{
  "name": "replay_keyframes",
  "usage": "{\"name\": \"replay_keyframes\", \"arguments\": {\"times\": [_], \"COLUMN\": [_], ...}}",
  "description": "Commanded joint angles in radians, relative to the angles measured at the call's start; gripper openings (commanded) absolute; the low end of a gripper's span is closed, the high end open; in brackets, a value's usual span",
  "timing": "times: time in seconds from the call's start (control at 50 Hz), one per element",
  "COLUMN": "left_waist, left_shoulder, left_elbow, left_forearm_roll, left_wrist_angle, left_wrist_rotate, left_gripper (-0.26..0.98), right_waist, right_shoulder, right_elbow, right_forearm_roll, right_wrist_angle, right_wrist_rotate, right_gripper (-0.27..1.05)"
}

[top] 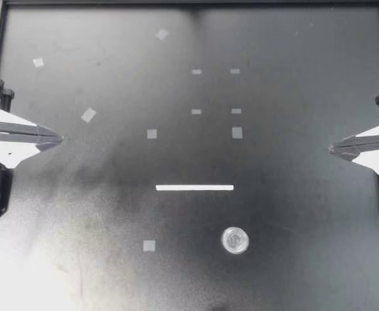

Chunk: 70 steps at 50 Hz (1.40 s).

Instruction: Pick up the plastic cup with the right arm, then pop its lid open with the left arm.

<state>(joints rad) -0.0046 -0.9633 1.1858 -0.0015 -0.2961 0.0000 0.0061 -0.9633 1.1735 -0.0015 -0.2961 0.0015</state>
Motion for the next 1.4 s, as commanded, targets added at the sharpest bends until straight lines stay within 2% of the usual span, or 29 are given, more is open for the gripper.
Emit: {"name": "replay_keyframes", "arguments": {"times": [0.0, 0.1, 0.2, 0.34, 0.48, 0.58, 0.74, 0.94, 1.04, 1.2, 1.38], "left_waist": [-0.011, -0.012, -0.011, -0.011, -0.012, -0.012, -0.025, -0.095, -0.124, -0.147, -0.147], "left_shoulder": [-0.008, -0.020, -0.021, 0.051, 0.225, 0.371, 0.583, 0.851, 0.957, 1.086, 1.158], "left_elbow": [0.055, 0.092, 0.097, 0.014, -0.074, -0.123, -0.186, -0.293, -0.350, -0.433, -0.483], "left_forearm_roll": [-0.002, -0.005, -0.011, -0.011, -0.011, -0.011, -0.009, -0.002, -0.002, -0.002, 0.000], "left_wrist_angle": [-0.006, -0.023, -0.044, -0.021, 0.005, -0.025, -0.161, -0.287, -0.305, -0.304, -0.301], "left_wrist_rotate": [0.009, -0.015, -0.014, -0.008, -0.018, -0.029, -0.086, -0.115, -0.117, -0.115, -0.103], "left_gripper": [0.17, 0.06, 0.03, 0.03, 0.03, 0.03, 0.03, 0.03, 0.03, 0.03, 0.03], "right_waist": [0.000, -0.002, 0.000, 0.000, 0.018, 0.054, 0.130, 0.215, 0.253, 0.285, 0.293], "right_shoulder": [0.005, -0.005, -0.003, 0.044, 0.156, 0.250, 0.399, 0.574, 0.666, 0.828, 0.973], "right_elbow": [-0.002, 0.025, 0.035, 0.043, 0.041, 0.040, 0.054, 0.080, 0.067, 0.026, -0.026], "right_forearm_roll": [0.000, 0.002, 0.002, 0.002, -0.003, -0.003, 0.002, 0.000, 0.000, 0.002, 0.000], "right_wrist_angle": [-0.005, -0.017, -0.031, -0.043, -0.046, -0.055, -0.143, -0.279, -0.301, -0.307, -0.319], "right_wrist_rotate": [0.002, 0.003, 0.005, 0.021, 0.061, 0.084, 0.192, 0.399, 0.431, 0.437, 0.433], "right_gripper": [0.04, -0.02, -0.02, -0.02, -0.02, -0.01, 0.11, 0.37, 0.46, 0.54, 0.56]}}
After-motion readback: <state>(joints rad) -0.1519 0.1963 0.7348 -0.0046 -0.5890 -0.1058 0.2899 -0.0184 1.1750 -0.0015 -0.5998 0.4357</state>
